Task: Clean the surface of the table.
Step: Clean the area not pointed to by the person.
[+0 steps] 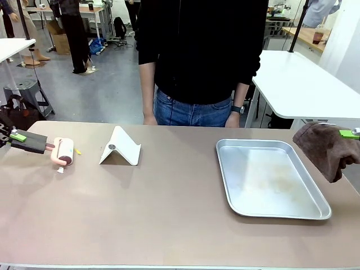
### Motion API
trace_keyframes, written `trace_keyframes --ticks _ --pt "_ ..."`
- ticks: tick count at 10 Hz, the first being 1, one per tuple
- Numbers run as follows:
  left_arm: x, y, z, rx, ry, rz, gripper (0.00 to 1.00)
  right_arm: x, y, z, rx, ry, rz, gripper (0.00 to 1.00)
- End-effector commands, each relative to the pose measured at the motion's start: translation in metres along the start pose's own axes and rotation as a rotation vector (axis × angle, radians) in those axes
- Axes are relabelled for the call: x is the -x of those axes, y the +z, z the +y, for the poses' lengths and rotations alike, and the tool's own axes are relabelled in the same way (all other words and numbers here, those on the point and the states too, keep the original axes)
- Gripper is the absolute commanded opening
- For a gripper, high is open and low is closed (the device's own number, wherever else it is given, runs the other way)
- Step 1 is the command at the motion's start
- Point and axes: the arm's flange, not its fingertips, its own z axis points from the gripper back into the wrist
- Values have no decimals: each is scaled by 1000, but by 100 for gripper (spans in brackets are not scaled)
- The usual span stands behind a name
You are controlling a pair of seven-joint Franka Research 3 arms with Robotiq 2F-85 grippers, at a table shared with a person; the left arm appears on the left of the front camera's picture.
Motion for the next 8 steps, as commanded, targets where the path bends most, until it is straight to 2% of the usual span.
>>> trace_keyframes --ticks 1,8 --pt "-10 -14 -10 -9 14 38 22 -1 4 5 -14 -3 4 7" --pt "-30 -38 -56 23 2 15 22 -1 4 5 -14 -3 4 7"
